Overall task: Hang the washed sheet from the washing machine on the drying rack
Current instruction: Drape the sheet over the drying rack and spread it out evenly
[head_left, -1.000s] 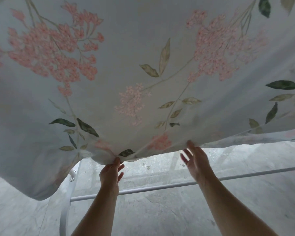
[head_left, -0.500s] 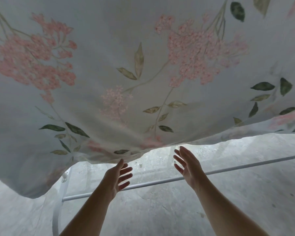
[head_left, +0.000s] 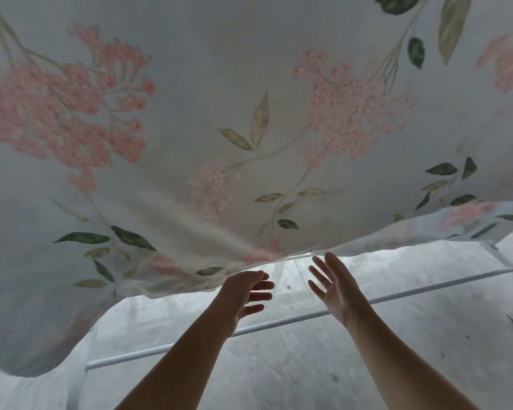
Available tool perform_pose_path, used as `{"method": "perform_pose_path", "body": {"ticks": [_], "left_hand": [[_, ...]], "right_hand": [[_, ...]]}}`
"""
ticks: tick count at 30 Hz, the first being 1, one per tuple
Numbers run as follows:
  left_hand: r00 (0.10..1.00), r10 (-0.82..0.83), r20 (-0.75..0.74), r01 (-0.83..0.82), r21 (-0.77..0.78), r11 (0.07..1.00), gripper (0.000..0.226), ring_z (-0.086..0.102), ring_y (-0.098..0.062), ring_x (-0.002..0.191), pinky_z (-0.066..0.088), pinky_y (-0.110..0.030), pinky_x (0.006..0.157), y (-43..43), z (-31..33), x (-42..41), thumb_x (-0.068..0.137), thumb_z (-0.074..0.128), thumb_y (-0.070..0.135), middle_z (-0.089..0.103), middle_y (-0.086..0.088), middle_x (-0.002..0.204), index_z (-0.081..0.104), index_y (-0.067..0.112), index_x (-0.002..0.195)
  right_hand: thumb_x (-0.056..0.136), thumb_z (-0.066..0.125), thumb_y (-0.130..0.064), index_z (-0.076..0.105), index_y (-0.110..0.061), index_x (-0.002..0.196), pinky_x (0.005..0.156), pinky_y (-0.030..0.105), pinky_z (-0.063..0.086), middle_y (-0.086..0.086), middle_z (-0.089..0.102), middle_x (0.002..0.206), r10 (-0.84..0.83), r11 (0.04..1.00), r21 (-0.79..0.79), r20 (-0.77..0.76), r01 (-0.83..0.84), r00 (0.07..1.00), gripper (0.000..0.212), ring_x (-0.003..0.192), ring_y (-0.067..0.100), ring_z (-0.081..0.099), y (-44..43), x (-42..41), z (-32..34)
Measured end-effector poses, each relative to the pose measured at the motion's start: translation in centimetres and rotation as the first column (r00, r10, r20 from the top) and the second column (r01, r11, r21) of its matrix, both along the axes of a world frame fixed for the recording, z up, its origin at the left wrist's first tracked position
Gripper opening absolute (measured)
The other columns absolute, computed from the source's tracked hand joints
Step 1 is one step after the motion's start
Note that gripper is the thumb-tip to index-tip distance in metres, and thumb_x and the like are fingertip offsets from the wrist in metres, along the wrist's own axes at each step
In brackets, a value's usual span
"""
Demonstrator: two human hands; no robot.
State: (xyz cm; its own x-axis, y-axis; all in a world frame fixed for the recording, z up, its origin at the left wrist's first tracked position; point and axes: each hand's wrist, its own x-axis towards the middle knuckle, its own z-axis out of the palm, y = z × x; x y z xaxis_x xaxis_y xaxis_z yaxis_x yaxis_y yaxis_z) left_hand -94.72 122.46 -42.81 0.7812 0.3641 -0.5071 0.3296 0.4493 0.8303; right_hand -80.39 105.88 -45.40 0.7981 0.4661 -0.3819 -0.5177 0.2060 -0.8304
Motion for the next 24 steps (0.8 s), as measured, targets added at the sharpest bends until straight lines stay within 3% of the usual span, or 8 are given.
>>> {"method": "perform_pose_path", "body": {"ticks": [3,6,8,10,11,16,24], "left_hand": [[0.997,-0.045,0.054,0.049,-0.065,0.997,0.019,0.068,-0.02,0.087,0.051,-0.034,0.079,-0.6,0.3,2.3,0.094,0.052,0.021,0.074,-0.004,0.095,0.066,0.01,0.1],[0.99,-0.098,0.098,0.113,-0.154,0.982,0.016,0.068,-0.02,0.085,0.052,-0.033,0.078,-1.9,1.6,4.5,0.094,0.053,0.022,0.074,-0.003,0.092,0.066,0.013,0.095],[0.984,-0.137,0.116,0.156,-0.167,0.974,0.015,0.068,-0.019,0.084,0.052,-0.032,0.076,-2.6,2.7,5.6,0.094,0.053,0.022,0.073,-0.002,0.091,0.065,0.014,0.093],[0.98,-0.155,0.121,0.175,-0.17,0.97,0.015,0.067,-0.018,0.083,0.051,-0.03,0.073,-2.8,4.0,6.6,0.095,0.053,0.021,0.072,-0.001,0.089,0.065,0.014,0.092],[0.98,-0.159,0.116,0.177,-0.167,0.97,0.015,0.067,-0.018,0.083,0.051,-0.03,0.073,-2.8,4.7,7.2,0.095,0.053,0.021,0.072,-0.001,0.089,0.065,0.013,0.092],[0.982,-0.165,0.088,0.175,-0.12,0.977,0.013,0.066,-0.019,0.084,0.05,-0.032,0.076,-4.2,6.0,10.2,0.094,0.054,0.02,0.07,-0.002,0.09,0.064,0.012,0.093],[0.997,-0.047,0.066,0.054,-0.119,0.991,0.014,0.067,-0.021,0.084,0.05,-0.033,0.068,-9.7,3.9,14.9,0.095,0.053,0.018,0.071,-0.003,0.088,0.065,0.01,0.095]], "right_hand": [[0.053,0.086,-0.045,0.051,-0.021,0.122,0.087,0.042,0.047,0.005,0.06,0.126,-0.086,0.995,-0.055,0.047,0.089,0.995,0.081,0.115,0.026,0.057,-1.5,0.5,2.4],[0.027,0.093,-0.051,0.054,-0.022,0.119,0.079,0.039,0.049,0.003,0.064,0.12,-0.195,0.972,-0.114,0.104,0.206,0.975,0.103,0.11,0.023,0.059,-3.9,1.6,5.6],[0.049,0.089,-0.048,0.054,-0.021,0.122,0.082,0.04,0.049,0.003,0.062,0.122,-0.223,0.958,-0.153,0.145,0.244,0.964,0.086,0.111,0.023,0.059,-5.1,2.1,8.0],[0.081,0.071,-0.037,0.051,-0.019,0.126,0.089,0.042,0.046,0.005,0.059,0.127,-0.247,0.939,-0.202,0.168,0.278,0.955,0.052,0.114,0.026,0.056,-5.9,2.7,9.7],[0.087,0.064,-0.034,0.05,-0.019,0.127,0.091,0.042,0.045,0.006,0.058,0.128,-0.258,0.931,-0.218,0.172,0.292,0.951,0.045,0.116,0.027,0.056,-6.4,3.1,10.2],[0.09,0.061,-0.035,0.051,-0.023,0.119,0.091,0.042,0.046,0.005,0.059,0.124,-0.261,0.93,-0.217,0.172,0.295,0.95,0.034,0.116,0.028,0.056,-8.0,3.9,11.1],[0.089,0.06,-0.036,0.049,-0.021,0.126,0.091,0.041,0.046,0.005,0.057,0.129,-0.188,0.973,-0.106,0.166,0.207,0.968,0.041,0.118,0.027,0.055,-13.3,9.1,9.1]]}}
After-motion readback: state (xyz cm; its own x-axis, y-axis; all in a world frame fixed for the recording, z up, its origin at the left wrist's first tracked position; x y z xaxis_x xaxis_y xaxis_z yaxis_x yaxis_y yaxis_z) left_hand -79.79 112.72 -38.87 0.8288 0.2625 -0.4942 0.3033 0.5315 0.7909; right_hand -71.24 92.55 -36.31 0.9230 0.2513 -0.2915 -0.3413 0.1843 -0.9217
